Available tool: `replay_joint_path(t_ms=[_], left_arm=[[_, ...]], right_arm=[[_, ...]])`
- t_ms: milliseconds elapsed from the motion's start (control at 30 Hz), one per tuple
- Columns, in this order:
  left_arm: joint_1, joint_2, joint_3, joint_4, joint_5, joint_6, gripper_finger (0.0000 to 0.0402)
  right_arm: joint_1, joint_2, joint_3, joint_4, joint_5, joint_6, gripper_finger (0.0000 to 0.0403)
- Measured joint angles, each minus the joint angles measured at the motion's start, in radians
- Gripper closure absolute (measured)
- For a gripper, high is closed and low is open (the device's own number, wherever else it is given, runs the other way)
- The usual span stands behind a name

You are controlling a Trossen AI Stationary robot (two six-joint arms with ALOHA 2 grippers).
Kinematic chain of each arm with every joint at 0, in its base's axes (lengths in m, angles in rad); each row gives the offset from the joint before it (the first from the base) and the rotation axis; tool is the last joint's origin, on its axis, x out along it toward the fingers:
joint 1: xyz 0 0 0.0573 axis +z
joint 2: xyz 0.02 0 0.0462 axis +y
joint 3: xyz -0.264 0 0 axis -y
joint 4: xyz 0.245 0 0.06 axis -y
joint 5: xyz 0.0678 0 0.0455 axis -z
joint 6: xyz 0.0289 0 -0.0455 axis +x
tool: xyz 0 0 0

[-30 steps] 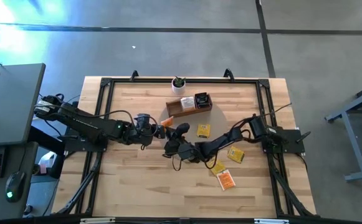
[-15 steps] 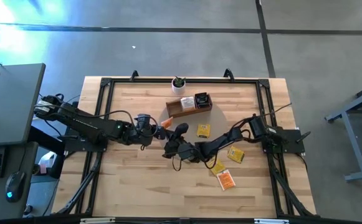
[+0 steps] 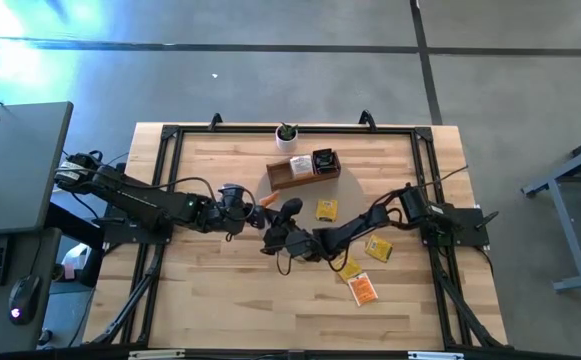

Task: Pick & Place Tea
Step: Put the top orange tea bag into the middle section of the wooden organizer

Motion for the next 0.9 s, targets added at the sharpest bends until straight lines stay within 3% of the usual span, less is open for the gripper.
replay_joint_path(t_ms=[433, 700, 900], left_arm=[[0.0, 0.0, 0.0, -0.005, -0.079, 0.002, 0.0276], [0.0, 0.0, 0.0, -0.051, -0.21, -0.003, 0.0268], [0.0, 0.0, 0.0, -0.171, -0.171, -0.035, 0.0268]], right_arm=[[0.003, -0.001, 0.0, -0.007, 0.01, -0.026, 0.0401], [0.022, -0.011, -0.002, -0.151, 0.205, -0.001, 0.0401], [0.046, -0.155, -0.046, -0.297, 0.128, 0.085, 0.0402]])
